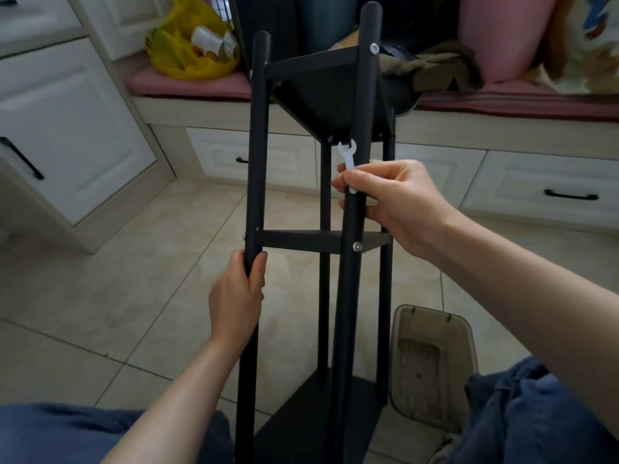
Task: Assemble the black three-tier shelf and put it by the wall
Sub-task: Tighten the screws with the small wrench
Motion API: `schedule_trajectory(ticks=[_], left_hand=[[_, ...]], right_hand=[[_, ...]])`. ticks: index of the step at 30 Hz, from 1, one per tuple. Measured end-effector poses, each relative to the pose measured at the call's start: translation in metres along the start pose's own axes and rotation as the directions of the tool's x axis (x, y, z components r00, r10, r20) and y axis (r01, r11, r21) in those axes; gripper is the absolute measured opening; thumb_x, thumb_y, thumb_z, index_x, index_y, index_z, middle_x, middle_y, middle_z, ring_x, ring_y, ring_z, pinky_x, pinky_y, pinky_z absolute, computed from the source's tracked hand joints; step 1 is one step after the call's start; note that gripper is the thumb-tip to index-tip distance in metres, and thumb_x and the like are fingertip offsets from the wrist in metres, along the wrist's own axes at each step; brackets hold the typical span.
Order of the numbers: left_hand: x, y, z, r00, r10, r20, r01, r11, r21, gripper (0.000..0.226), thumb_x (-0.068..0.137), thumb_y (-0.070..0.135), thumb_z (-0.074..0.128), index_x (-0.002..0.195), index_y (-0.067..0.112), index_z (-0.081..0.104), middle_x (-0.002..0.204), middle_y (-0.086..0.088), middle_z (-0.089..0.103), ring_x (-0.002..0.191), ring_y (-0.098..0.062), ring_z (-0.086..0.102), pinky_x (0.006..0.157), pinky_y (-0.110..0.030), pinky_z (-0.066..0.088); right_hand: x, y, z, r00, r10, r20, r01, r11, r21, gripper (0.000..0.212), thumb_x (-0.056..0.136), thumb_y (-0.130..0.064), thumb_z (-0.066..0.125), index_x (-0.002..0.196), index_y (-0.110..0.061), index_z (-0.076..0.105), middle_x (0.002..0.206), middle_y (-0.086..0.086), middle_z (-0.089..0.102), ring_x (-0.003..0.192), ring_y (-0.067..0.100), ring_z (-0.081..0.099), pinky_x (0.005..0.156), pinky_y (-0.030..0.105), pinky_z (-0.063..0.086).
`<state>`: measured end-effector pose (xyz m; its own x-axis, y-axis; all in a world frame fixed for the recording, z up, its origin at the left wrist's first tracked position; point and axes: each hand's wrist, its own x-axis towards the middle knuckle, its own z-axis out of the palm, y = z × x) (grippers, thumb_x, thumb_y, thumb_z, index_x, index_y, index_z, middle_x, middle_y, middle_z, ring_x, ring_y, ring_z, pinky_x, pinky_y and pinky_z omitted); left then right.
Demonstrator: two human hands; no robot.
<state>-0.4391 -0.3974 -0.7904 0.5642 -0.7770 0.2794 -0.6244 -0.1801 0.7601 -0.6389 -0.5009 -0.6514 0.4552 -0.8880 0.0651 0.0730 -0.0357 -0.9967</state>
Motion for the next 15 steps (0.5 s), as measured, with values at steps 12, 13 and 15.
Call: schedule_trajectory(ticks=[12, 13, 15], left_hand=[[-0.002, 0.027, -0.009, 0.983, 0.051, -0.177, -0.040, 0.997, 0.065, 0.048, 0.103, 0.033, 0.045, 0.145, 0.012, 0.039, 0.128, 0.004, 0.042, 0.113, -0.006, 0.036, 0.089, -0.030, 0.038], [-0.012, 0.034, -0.009, 0.978, 0.045, -0.202, -0.043, 0.999, 0.013, 0.051, 0.102, 0.040, 0.044, 0.146, 0.016, 0.038, 0.130, 0.007, 0.039, 0.114, -0.004, 0.036, 0.090, -0.027, 0.038], [-0.039, 0.049, -0.005, 0.994, 0.019, -0.108, -0.036, 0.987, -0.158, 0.051, 0.098, 0.057, 0.041, 0.140, 0.028, 0.042, 0.120, 0.019, 0.041, 0.108, 0.000, 0.046, 0.085, -0.020, 0.044]], right_hand=[[0.006, 0.003, 0.013, 0.997, -0.046, 0.055, 0.053, 0.992, -0.117, 0.014, 0.089, -0.015, 0.070, 0.081, -0.017, 0.081, 0.123, 0.003, 0.058, 0.116, 0.011, 0.056, 0.094, 0.041, 0.056], [0.006, 0.003, 0.014, 0.997, -0.049, 0.055, 0.056, 0.990, -0.128, 0.014, 0.089, -0.015, 0.070, 0.081, -0.018, 0.081, 0.125, 0.001, 0.056, 0.120, 0.014, 0.053, 0.096, 0.042, 0.055], [0.006, 0.003, 0.015, 0.997, -0.061, 0.052, 0.068, 0.988, -0.141, 0.013, 0.090, -0.015, 0.069, 0.083, -0.018, 0.080, 0.124, -0.001, 0.055, 0.119, 0.016, 0.054, 0.097, 0.042, 0.054]])
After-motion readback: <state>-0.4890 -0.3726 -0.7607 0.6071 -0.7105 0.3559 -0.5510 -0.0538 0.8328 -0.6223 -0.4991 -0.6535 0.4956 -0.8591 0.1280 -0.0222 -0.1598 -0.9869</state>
